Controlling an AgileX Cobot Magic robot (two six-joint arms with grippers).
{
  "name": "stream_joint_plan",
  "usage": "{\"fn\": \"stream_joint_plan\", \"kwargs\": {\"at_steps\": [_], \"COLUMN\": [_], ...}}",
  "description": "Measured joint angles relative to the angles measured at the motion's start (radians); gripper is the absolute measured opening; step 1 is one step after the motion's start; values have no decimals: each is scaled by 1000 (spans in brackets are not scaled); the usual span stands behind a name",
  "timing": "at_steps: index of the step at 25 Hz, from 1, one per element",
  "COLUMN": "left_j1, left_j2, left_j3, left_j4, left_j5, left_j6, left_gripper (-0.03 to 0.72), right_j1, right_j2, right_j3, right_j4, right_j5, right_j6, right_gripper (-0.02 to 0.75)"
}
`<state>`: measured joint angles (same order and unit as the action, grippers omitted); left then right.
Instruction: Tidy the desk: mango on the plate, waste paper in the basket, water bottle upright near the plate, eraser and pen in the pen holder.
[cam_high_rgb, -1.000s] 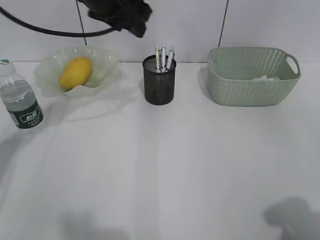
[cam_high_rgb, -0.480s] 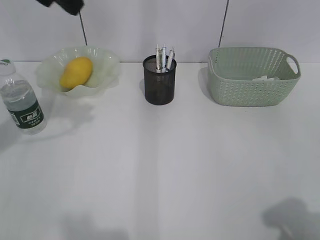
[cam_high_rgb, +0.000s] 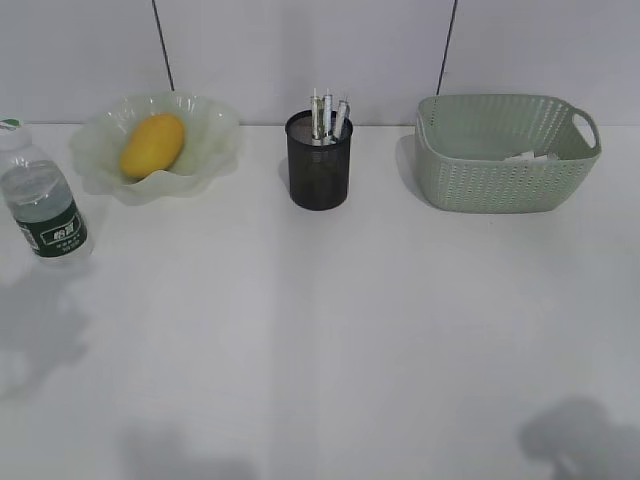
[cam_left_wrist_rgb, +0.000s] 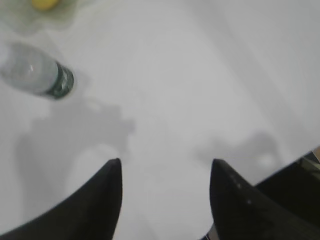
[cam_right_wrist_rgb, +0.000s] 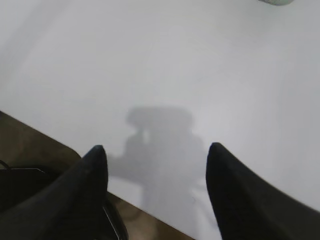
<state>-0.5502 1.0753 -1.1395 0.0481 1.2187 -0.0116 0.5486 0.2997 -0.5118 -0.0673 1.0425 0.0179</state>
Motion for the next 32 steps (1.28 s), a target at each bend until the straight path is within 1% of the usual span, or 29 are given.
{"fn": "stream_joint_plan", "kwargs": {"at_steps": [3, 5, 9, 12, 16, 22, 32], "left_j1": [0, 0, 0, 0, 0, 0, 0], "left_j2": [-168, -324, -554, -726, -897, -1024, -1033], "left_j3": [117, 191, 306, 378, 466, 599, 611], "left_j4": [1, 1, -4, -32, -37, -40, -35], "left_j5": [1, 2, -8, -32, -66, -125, -144], "left_j6": [0, -5, -18, -25, -32, -33, -34], "left_gripper": [429, 429, 429, 429, 429, 429, 427], "right_j1": [0, 0, 0, 0, 0, 0, 0], "right_j2": [0, 0, 0, 0, 0, 0, 0], "right_j3": [0, 0, 5, 6, 6, 6, 6], "right_j4": [0, 1, 3, 3, 4, 4, 5], "right_j5": [0, -1, -1, -1, -1, -1, -1], "right_j6": [0, 0, 0, 0, 0, -1, -1], "right_gripper": [496, 496, 496, 496, 496, 495, 495]}}
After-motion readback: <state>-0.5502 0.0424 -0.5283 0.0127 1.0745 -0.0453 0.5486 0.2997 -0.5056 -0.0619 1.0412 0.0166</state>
